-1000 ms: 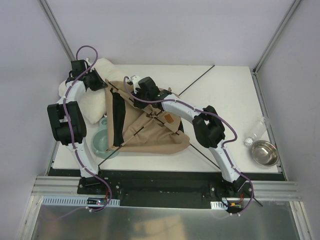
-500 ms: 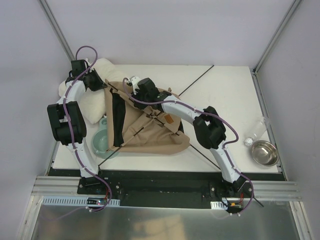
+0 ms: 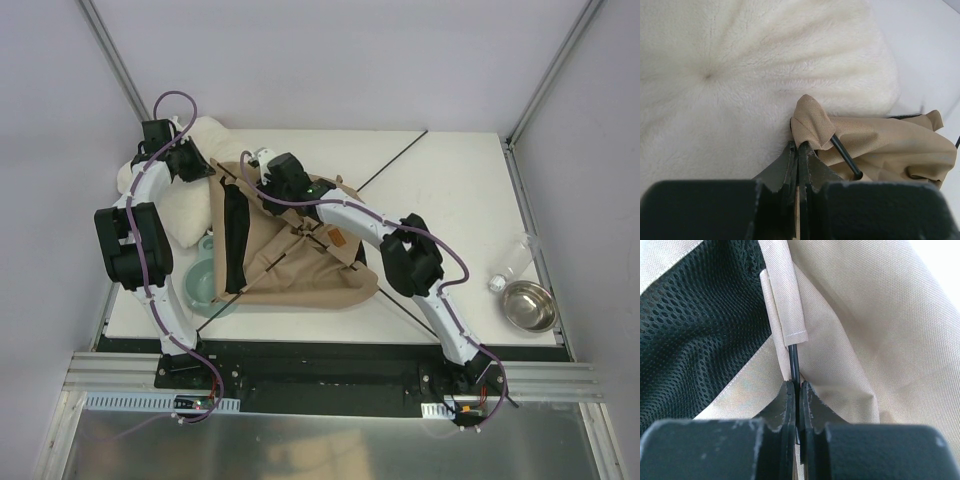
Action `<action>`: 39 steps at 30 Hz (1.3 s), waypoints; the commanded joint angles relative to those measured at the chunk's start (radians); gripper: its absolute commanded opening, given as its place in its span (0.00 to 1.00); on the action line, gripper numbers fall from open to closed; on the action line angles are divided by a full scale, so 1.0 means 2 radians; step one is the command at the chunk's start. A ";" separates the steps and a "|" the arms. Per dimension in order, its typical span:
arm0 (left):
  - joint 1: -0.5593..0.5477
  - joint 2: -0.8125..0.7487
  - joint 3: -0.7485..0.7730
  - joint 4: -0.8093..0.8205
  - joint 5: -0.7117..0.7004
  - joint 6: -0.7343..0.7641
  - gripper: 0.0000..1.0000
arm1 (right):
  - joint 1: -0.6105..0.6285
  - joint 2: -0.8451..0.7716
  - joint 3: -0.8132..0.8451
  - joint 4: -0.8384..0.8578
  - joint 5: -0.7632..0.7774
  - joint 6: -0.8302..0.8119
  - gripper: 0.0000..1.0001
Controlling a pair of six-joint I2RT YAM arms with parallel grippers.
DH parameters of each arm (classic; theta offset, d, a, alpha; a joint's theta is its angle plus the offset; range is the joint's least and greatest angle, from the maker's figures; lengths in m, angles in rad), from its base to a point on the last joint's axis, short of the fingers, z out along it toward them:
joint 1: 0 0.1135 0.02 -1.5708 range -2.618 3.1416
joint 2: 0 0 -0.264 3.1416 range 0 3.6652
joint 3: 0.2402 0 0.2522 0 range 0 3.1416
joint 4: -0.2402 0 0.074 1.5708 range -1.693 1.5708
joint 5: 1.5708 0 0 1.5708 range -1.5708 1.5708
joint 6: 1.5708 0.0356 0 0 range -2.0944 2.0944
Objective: Set up the pet tent
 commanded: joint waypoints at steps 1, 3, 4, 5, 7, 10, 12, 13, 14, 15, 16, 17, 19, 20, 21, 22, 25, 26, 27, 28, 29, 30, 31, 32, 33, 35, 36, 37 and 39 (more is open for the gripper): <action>-0.002 -0.018 -0.002 0.012 0.000 0.017 0.00 | 0.009 -0.002 0.031 0.003 0.015 0.030 0.05; -0.002 -0.019 -0.004 0.012 -0.006 0.017 0.00 | 0.009 -0.013 0.034 -0.014 0.015 0.033 0.24; -0.002 -0.020 -0.004 0.012 -0.007 0.016 0.00 | 0.008 -0.019 0.032 -0.021 0.014 0.035 0.35; -0.002 -0.019 -0.004 0.013 -0.008 0.015 0.00 | 0.008 -0.029 0.029 -0.028 0.011 0.038 0.43; -0.002 -0.017 -0.004 0.012 -0.007 0.013 0.00 | 0.006 -0.049 0.017 -0.035 0.008 0.045 0.57; -0.002 -0.016 -0.004 0.011 -0.003 0.013 0.00 | 0.002 -0.088 -0.011 -0.042 0.004 0.055 0.71; -0.002 -0.013 -0.004 0.012 0.000 0.013 0.00 | -0.001 -0.112 -0.028 -0.049 0.012 0.062 0.76; -0.002 -0.013 -0.004 0.012 0.000 0.014 0.00 | -0.001 -0.128 -0.035 -0.058 0.014 0.065 0.78; -0.002 -0.013 -0.004 0.011 0.001 0.014 0.00 | -0.001 -0.139 -0.042 -0.067 0.015 0.068 0.79; -0.002 -0.012 -0.003 0.012 0.003 0.014 0.00 | -0.003 -0.151 -0.047 -0.084 0.015 0.074 0.79; -0.002 -0.011 -0.002 0.012 0.003 0.014 0.00 | -0.003 -0.166 -0.055 -0.103 0.036 0.078 0.79; -0.002 -0.010 -0.001 0.012 0.003 0.014 0.00 | -0.005 -0.179 -0.067 -0.122 0.040 0.080 0.79; -0.002 -0.009 0.000 0.012 0.006 0.014 0.00 | -0.007 -0.215 -0.106 -0.163 0.051 0.081 0.79; -0.002 -0.008 0.000 0.012 0.009 0.014 0.00 | -0.009 -0.236 -0.136 -0.179 0.060 0.081 0.79; -0.002 -0.006 0.001 0.012 0.010 0.013 0.00 | -0.010 -0.256 -0.166 -0.195 0.066 0.080 0.79; -0.002 -0.005 0.002 0.012 0.013 0.012 0.00 | -0.011 -0.281 -0.200 -0.208 0.073 0.077 0.80; -0.002 0.000 0.002 0.013 0.020 0.012 0.00 | -0.012 -0.347 -0.292 -0.254 0.095 0.071 0.79; -0.002 0.000 0.002 0.013 0.022 0.012 0.00 | -0.013 -0.366 -0.324 -0.265 0.099 0.071 0.79; -0.002 0.001 0.001 0.014 0.023 0.012 0.00 | -0.012 -0.388 -0.352 -0.275 0.102 0.072 0.78; -0.002 0.001 0.000 0.014 0.024 0.012 0.00 | -0.014 -0.410 -0.374 -0.283 0.103 0.074 0.78; -0.002 0.000 0.000 0.014 0.024 0.013 0.00 | -0.014 -0.426 -0.397 -0.292 0.105 0.074 0.77; -0.002 0.000 0.000 0.014 0.024 0.015 0.00 | -0.015 -0.443 -0.417 -0.298 0.105 0.074 0.77; -0.002 0.001 -0.001 0.014 0.024 0.016 0.00 | -0.018 -0.459 -0.434 -0.304 0.105 0.075 0.76; -0.002 0.001 -0.002 0.014 0.024 0.018 0.00 | -0.023 -0.469 -0.450 -0.306 0.105 0.075 0.75; -0.002 0.003 -0.003 0.014 0.025 0.019 0.00 | -0.028 -0.480 -0.464 -0.305 0.103 0.075 0.74; -0.002 0.003 -0.003 0.014 0.026 0.019 0.00 | -0.039 -0.493 -0.494 -0.304 0.103 0.068 0.70; -0.002 0.003 -0.003 0.014 0.026 0.019 0.00 | -0.043 -0.497 -0.501 -0.302 0.103 0.064 0.67; -0.002 0.003 -0.004 0.014 0.027 0.019 0.00 | -0.047 -0.500 -0.518 -0.294 0.098 0.060 0.64; -0.002 0.003 -0.003 0.013 0.029 0.018 0.00 | -0.054 -0.503 -0.539 -0.273 0.093 0.056 0.58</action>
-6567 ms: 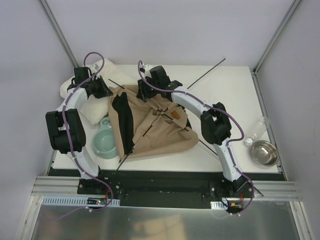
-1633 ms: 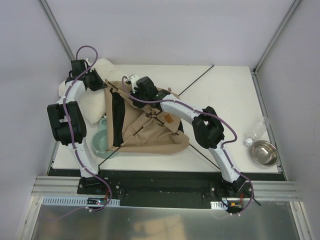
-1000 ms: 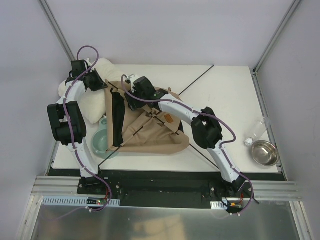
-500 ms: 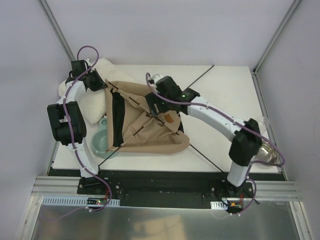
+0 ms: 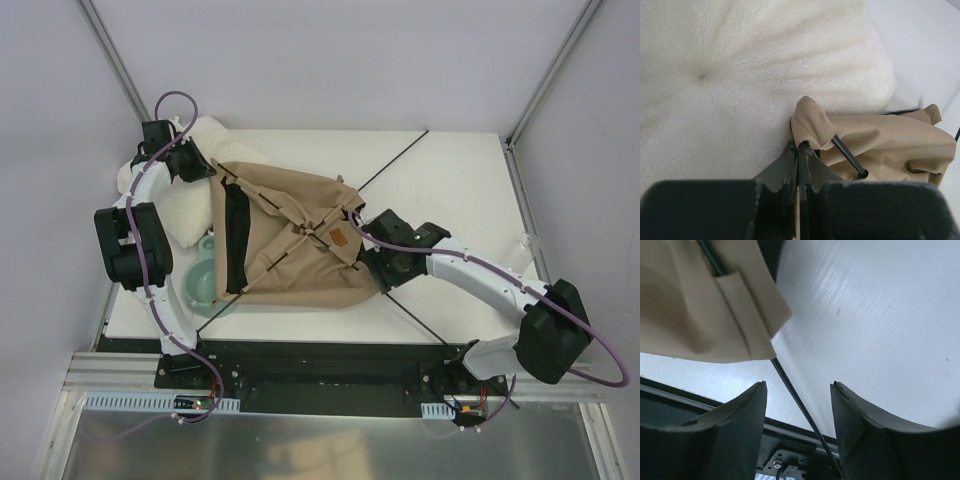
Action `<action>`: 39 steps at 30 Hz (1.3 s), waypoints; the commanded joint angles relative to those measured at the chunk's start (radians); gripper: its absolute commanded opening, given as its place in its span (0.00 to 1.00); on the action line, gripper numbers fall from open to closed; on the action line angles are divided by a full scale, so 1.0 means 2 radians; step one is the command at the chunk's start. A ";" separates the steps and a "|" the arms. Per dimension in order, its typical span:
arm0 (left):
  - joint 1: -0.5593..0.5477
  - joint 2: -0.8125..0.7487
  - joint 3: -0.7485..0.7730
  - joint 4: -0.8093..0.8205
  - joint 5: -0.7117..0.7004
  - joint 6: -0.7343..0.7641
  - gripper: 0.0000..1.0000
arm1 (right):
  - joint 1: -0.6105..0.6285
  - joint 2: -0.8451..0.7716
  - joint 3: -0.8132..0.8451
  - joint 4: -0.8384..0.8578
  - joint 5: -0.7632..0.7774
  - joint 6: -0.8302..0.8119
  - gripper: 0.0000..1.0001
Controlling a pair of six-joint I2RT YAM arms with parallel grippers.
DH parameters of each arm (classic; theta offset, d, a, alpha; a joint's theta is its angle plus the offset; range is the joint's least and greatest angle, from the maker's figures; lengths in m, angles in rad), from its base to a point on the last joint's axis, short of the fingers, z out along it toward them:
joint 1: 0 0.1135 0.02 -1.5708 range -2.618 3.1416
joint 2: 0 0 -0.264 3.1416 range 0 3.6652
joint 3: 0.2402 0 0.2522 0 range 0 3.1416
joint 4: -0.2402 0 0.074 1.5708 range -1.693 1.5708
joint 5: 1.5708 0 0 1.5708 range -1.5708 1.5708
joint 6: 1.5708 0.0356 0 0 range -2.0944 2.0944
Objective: Set up the pet tent
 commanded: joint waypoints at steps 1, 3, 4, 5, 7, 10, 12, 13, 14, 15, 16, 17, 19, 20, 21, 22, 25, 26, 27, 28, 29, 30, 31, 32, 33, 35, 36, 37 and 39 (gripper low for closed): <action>-0.001 0.003 0.000 0.011 0.014 0.010 0.00 | -0.014 -0.023 -0.043 0.027 -0.002 -0.011 0.56; -0.001 0.003 0.002 0.011 0.015 0.010 0.00 | -0.017 -0.026 -0.064 0.057 -0.008 -0.014 0.51; -0.001 0.003 0.002 0.011 0.018 0.010 0.00 | -0.018 -0.025 -0.070 0.066 -0.012 -0.015 0.49; -0.001 0.003 0.003 0.011 0.019 0.010 0.00 | -0.018 -0.025 -0.079 0.081 -0.016 -0.018 0.47; -0.001 0.004 0.002 0.011 0.020 0.010 0.00 | -0.018 -0.028 -0.096 0.102 -0.027 -0.021 0.46; -0.001 0.003 0.002 0.011 0.022 0.011 0.00 | -0.018 -0.027 -0.113 0.118 -0.035 -0.024 0.45; -0.001 0.004 0.002 0.011 0.020 0.011 0.00 | -0.018 -0.027 -0.121 0.124 -0.039 -0.028 0.43; -0.001 0.005 0.002 0.010 0.021 0.011 0.00 | -0.018 -0.029 -0.123 0.127 -0.041 -0.031 0.43; -0.001 0.004 0.002 0.011 0.021 0.012 0.00 | -0.018 -0.030 -0.126 0.129 -0.041 -0.033 0.43; -0.001 0.004 0.002 0.010 0.020 0.012 0.00 | -0.017 -0.032 -0.126 0.130 -0.040 -0.035 0.43; -0.001 0.004 0.002 0.010 0.020 0.012 0.00 | -0.018 -0.036 -0.126 0.131 -0.041 -0.037 0.43; -0.002 0.004 0.001 0.010 0.021 0.012 0.00 | -0.018 -0.039 -0.126 0.130 -0.044 -0.039 0.43; -0.001 0.004 0.000 0.010 0.020 0.012 0.00 | -0.018 -0.041 -0.126 0.129 -0.046 -0.043 0.43; -0.001 0.004 0.000 0.010 0.020 0.012 0.00 | -0.017 -0.040 -0.127 0.130 -0.046 -0.043 0.43; -0.001 0.003 0.000 0.010 0.020 0.012 0.00 | -0.018 -0.038 -0.128 0.129 -0.046 -0.042 0.42; -0.001 0.003 -0.001 0.010 0.020 0.012 0.00 | -0.018 -0.036 -0.127 0.129 -0.045 -0.042 0.39; -0.001 0.003 0.000 0.010 0.020 0.014 0.00 | -0.016 -0.026 -0.126 0.130 -0.046 -0.035 0.32; -0.001 0.002 0.000 0.010 0.019 0.015 0.00 | -0.015 -0.024 -0.126 0.130 -0.048 -0.037 0.31; -0.001 0.003 0.000 0.010 0.019 0.015 0.00 | -0.013 -0.022 -0.126 0.129 -0.051 -0.041 0.29; -0.001 0.003 0.000 0.010 0.019 0.015 0.00 | -0.012 -0.019 -0.125 0.126 -0.050 -0.042 0.26; -0.001 0.002 0.000 0.010 0.019 0.016 0.00 | -0.011 -0.018 -0.123 0.125 -0.049 -0.044 0.25; -0.001 0.003 0.000 0.010 0.019 0.017 0.00 | -0.010 -0.015 -0.122 0.123 -0.050 -0.045 0.22; -0.002 0.003 0.000 0.010 0.019 0.018 0.00 | -0.009 -0.015 -0.119 0.121 -0.051 -0.046 0.19; -0.001 0.003 0.000 0.010 0.019 0.018 0.00 | -0.008 -0.013 -0.117 0.120 -0.051 -0.047 0.16; -0.001 0.002 -0.001 0.010 0.019 0.019 0.00 | -0.006 -0.011 -0.115 0.119 -0.051 -0.048 0.14; -0.001 0.001 -0.001 0.010 0.019 0.021 0.00 | -0.003 -0.007 -0.113 0.118 -0.049 -0.053 0.10; -0.001 0.001 -0.001 0.010 0.019 0.022 0.00 | -0.001 -0.005 -0.110 0.117 -0.048 -0.054 0.07; -0.002 0.001 -0.001 0.010 0.019 0.022 0.00 | 0.001 -0.002 -0.108 0.117 -0.046 -0.057 0.04; -0.002 0.000 -0.003 0.010 0.018 0.024 0.00 | 0.005 0.001 -0.104 0.116 -0.042 -0.062 0.00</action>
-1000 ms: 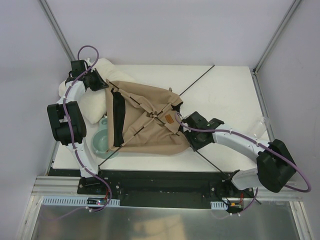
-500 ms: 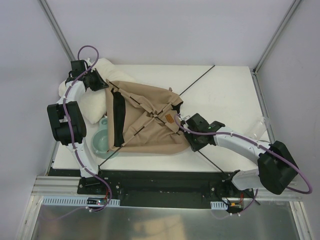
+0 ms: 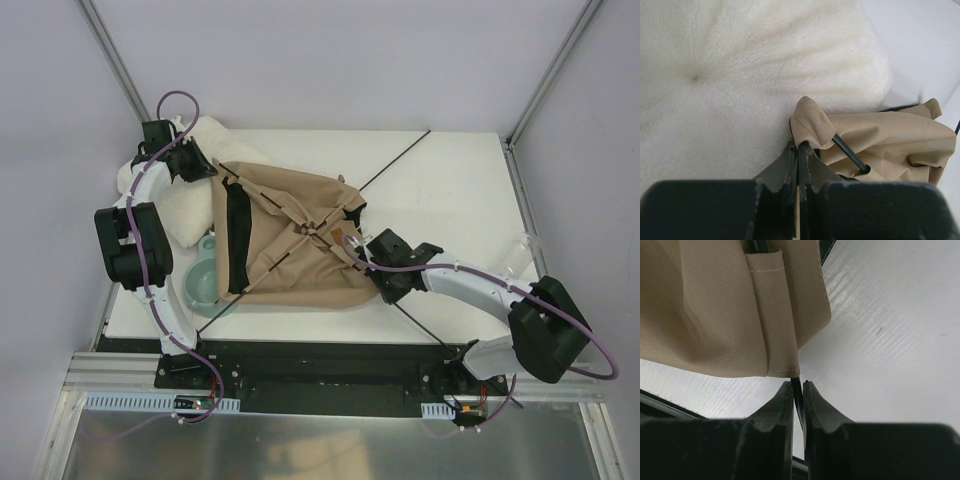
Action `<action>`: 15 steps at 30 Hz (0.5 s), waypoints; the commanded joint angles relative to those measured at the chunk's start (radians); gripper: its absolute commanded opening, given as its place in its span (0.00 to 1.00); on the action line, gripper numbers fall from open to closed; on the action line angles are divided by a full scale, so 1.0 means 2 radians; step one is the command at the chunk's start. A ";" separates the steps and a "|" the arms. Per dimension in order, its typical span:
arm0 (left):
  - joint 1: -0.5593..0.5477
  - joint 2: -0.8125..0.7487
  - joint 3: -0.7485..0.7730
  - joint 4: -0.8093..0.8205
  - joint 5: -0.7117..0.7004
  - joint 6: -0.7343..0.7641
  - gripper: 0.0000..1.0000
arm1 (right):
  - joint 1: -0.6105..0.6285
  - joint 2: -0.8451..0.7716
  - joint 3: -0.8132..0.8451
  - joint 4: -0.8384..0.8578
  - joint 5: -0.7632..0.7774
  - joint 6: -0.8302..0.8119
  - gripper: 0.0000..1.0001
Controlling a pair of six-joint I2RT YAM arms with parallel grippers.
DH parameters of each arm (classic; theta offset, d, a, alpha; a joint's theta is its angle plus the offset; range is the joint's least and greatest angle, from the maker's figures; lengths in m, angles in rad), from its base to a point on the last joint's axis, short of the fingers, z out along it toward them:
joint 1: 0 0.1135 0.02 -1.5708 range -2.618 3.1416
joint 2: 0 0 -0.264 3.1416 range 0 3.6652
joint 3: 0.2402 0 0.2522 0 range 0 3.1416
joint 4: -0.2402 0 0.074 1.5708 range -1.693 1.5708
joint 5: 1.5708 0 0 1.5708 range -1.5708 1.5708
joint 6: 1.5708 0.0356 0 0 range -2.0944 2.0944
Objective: Set up the pet tent
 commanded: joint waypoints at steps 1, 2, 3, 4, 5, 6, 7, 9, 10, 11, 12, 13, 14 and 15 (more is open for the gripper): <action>-0.001 -0.001 -0.004 0.009 0.007 0.016 0.00 | 0.009 0.010 0.023 -0.008 0.009 -0.006 0.00; -0.001 -0.001 -0.004 0.010 0.008 0.016 0.00 | 0.011 0.010 0.024 -0.007 0.009 -0.009 0.00; -0.001 -0.001 -0.004 0.010 0.009 0.017 0.00 | 0.012 0.012 0.027 -0.007 0.010 -0.011 0.00; -0.001 -0.001 -0.004 0.010 0.010 0.017 0.00 | 0.014 0.013 0.030 -0.006 0.012 -0.013 0.00; -0.001 -0.001 -0.005 0.009 0.011 0.017 0.00 | 0.015 0.014 0.032 -0.005 0.014 -0.016 0.00; -0.001 -0.001 -0.005 0.009 0.011 0.018 0.00 | 0.018 0.014 0.035 -0.004 0.013 -0.017 0.00; -0.002 -0.002 -0.006 0.009 0.011 0.018 0.00 | 0.018 0.014 0.037 -0.002 0.013 -0.019 0.00; -0.002 -0.001 -0.005 0.009 0.012 0.019 0.00 | 0.021 0.015 0.043 0.002 0.013 -0.021 0.00; -0.001 -0.001 -0.005 0.008 0.013 0.019 0.00 | 0.021 0.014 0.046 0.005 0.013 -0.022 0.00; -0.002 0.000 -0.005 0.009 0.013 0.019 0.00 | 0.023 0.014 0.049 0.008 0.011 -0.022 0.00; -0.001 -0.001 -0.005 0.009 0.014 0.019 0.00 | 0.022 0.014 0.050 0.012 0.010 -0.022 0.00; -0.002 0.001 -0.005 0.009 0.015 0.019 0.00 | 0.023 0.013 0.051 0.015 0.009 -0.022 0.00; -0.001 0.000 -0.005 0.009 0.017 0.019 0.00 | 0.024 0.014 0.053 0.018 0.009 -0.021 0.00; -0.001 0.001 -0.006 0.009 0.017 0.019 0.00 | 0.025 0.013 0.053 0.023 0.011 -0.020 0.00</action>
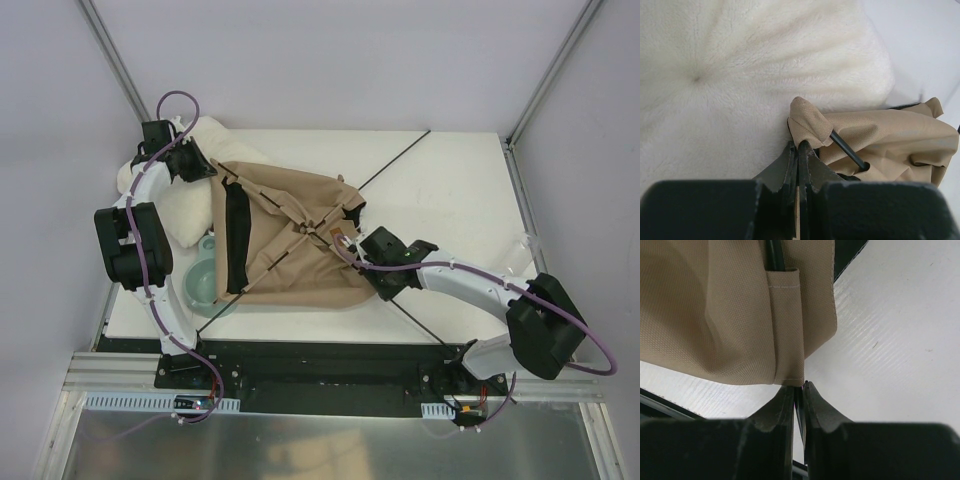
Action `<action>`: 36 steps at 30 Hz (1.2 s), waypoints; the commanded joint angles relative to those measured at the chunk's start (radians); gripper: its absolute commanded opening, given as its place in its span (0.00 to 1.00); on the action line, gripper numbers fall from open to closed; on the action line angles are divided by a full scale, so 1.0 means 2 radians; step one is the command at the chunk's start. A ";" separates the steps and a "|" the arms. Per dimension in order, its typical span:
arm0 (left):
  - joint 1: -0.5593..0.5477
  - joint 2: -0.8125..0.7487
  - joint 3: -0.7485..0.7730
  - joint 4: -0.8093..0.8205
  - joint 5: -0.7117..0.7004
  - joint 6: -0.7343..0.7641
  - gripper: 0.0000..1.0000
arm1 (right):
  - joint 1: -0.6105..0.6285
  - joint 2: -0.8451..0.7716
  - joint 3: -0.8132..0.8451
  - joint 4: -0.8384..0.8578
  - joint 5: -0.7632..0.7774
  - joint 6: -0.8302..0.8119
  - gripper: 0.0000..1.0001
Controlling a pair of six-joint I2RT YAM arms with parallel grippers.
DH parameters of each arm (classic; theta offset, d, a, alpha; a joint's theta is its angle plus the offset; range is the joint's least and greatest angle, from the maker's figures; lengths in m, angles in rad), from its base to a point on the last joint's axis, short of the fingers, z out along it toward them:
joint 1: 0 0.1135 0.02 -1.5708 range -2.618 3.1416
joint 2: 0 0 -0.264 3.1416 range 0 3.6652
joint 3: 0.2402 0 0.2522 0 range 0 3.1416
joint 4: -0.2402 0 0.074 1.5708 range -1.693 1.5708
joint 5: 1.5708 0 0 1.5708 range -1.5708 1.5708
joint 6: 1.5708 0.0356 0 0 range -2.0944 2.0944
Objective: Set up the pet tent
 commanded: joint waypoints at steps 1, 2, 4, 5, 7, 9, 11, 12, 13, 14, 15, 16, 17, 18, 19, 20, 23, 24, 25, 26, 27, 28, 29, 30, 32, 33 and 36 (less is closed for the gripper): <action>-0.001 0.002 -0.005 0.008 0.018 0.012 0.00 | 0.007 -0.002 0.027 0.033 0.000 0.005 0.00; -0.002 0.002 -0.005 0.008 0.020 0.012 0.00 | 0.007 -0.002 0.028 0.041 0.003 0.006 0.00; -0.001 0.001 -0.005 0.009 0.021 0.012 0.00 | 0.009 -0.002 0.028 0.052 0.007 0.010 0.00; -0.002 0.002 -0.005 0.008 0.022 0.012 0.00 | 0.009 -0.002 0.026 0.058 0.008 0.014 0.00; -0.003 0.002 -0.004 0.008 0.024 0.012 0.00 | 0.009 -0.007 0.022 0.072 0.009 0.021 0.00; -0.003 0.002 -0.004 0.008 0.025 0.011 0.00 | 0.009 -0.014 0.016 0.088 0.010 0.031 0.00; -0.003 0.000 -0.001 0.008 0.026 0.009 0.00 | 0.010 -0.024 0.009 0.103 0.012 0.040 0.00; -0.004 0.001 0.000 0.008 0.027 0.007 0.00 | 0.010 -0.029 0.005 0.110 0.011 0.044 0.00; -0.004 0.001 0.002 0.008 0.027 0.005 0.00 | 0.009 -0.035 0.001 0.116 0.013 0.047 0.00; -0.004 -0.001 0.005 0.008 0.030 0.003 0.00 | 0.010 -0.040 -0.004 0.121 0.016 0.051 0.00; -0.004 -0.001 0.006 0.008 0.031 -0.001 0.00 | 0.009 -0.047 -0.008 0.128 0.017 0.054 0.00; -0.004 0.000 0.009 0.008 0.035 -0.004 0.00 | 0.010 -0.053 -0.013 0.134 0.022 0.060 0.00; -0.006 0.001 0.012 0.008 0.040 -0.008 0.00 | 0.009 -0.061 -0.017 0.141 0.027 0.063 0.00; -0.006 0.000 0.016 0.008 0.042 -0.009 0.00 | 0.009 -0.067 -0.021 0.145 0.029 0.067 0.00; -0.010 -0.001 0.019 0.008 0.044 -0.011 0.00 | 0.010 -0.075 -0.024 0.150 0.035 0.072 0.00; -0.011 -0.001 0.021 0.008 0.047 -0.012 0.00 | 0.009 -0.083 -0.029 0.154 0.039 0.077 0.00; -0.023 0.001 0.035 0.008 0.054 -0.018 0.00 | 0.010 -0.101 -0.034 0.157 0.059 0.089 0.00; -0.028 0.003 0.041 0.008 0.056 -0.020 0.00 | 0.010 -0.109 -0.034 0.158 0.067 0.091 0.00; -0.033 0.005 0.048 0.008 0.057 -0.024 0.00 | 0.010 -0.117 -0.036 0.157 0.075 0.094 0.00; -0.039 0.008 0.058 0.008 0.060 -0.026 0.00 | 0.010 -0.125 -0.037 0.157 0.083 0.097 0.00; -0.044 0.012 0.068 0.008 0.063 -0.030 0.00 | 0.009 -0.135 -0.039 0.157 0.091 0.099 0.00; -0.050 0.016 0.075 0.008 0.064 -0.034 0.00 | 0.010 -0.143 -0.039 0.157 0.099 0.102 0.00; -0.055 0.019 0.085 0.008 0.065 -0.037 0.00 | 0.009 -0.153 -0.041 0.156 0.105 0.104 0.00; -0.061 0.022 0.095 0.008 0.067 -0.041 0.00 | 0.010 -0.160 -0.041 0.151 0.111 0.106 0.00; -0.074 0.032 0.115 0.008 0.069 -0.048 0.00 | 0.010 -0.175 -0.041 0.146 0.123 0.111 0.00; -0.080 0.038 0.127 0.008 0.070 -0.052 0.00 | 0.009 -0.179 -0.040 0.142 0.128 0.112 0.00; -0.094 0.065 0.166 0.009 0.073 -0.067 0.00 | 0.010 -0.182 -0.039 0.133 0.151 0.118 0.00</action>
